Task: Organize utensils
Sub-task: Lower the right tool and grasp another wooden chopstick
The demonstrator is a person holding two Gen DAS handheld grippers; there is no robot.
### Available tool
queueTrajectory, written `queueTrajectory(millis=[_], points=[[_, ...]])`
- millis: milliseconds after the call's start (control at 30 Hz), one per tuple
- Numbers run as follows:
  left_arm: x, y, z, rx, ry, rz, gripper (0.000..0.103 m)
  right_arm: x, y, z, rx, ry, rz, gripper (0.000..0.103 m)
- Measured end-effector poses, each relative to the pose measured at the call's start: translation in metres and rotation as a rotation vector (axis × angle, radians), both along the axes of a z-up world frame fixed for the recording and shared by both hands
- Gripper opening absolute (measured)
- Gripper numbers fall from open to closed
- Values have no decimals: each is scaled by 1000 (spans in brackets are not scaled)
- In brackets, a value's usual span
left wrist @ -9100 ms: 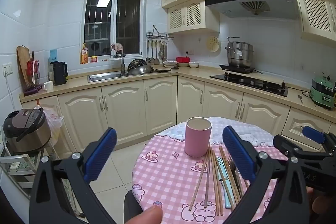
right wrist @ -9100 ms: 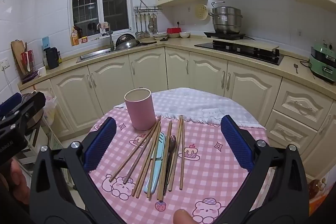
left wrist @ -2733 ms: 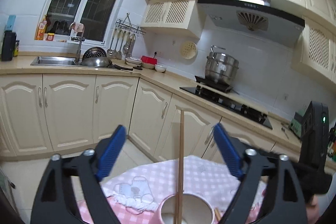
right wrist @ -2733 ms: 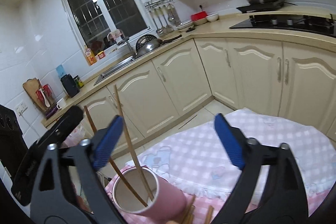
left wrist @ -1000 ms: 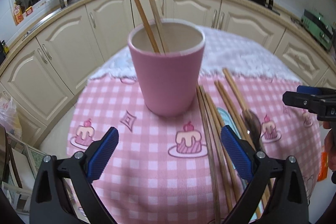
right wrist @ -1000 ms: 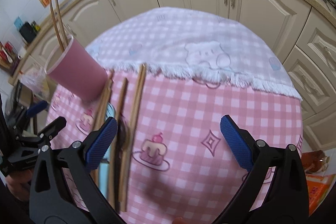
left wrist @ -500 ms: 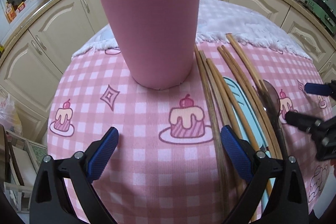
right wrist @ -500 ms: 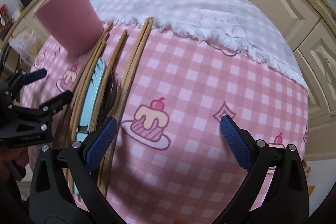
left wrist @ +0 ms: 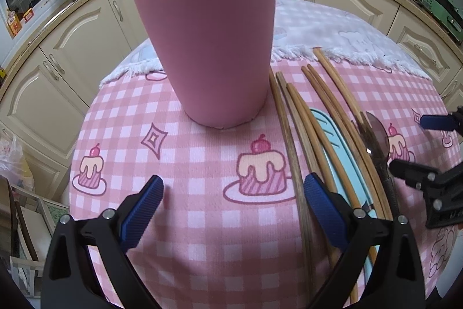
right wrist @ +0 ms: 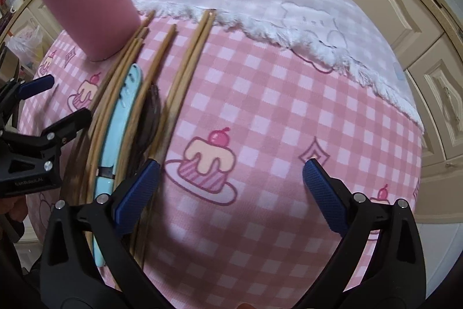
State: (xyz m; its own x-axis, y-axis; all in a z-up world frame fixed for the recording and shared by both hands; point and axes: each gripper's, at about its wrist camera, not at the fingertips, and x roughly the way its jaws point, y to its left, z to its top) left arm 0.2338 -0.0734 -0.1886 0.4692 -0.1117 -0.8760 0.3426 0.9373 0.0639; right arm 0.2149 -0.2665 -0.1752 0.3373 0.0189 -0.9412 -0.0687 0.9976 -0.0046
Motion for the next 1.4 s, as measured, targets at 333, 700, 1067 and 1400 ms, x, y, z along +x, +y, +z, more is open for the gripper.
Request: queueTrajectory(millis=[333, 700, 1067, 1400], points=[[2, 5, 0, -3, 9, 11, 96, 2, -4, 1, 81, -12, -23, 96], [1, 6, -2, 9, 12, 12, 96, 5, 12, 0, 11, -4, 15, 97], [8, -9, -4, 68, 14, -10, 96, 11, -7, 5, 40, -33, -67, 95], [19, -12, -2, 87, 20, -10, 96, 10, 11, -10, 0, -12, -6, 95]])
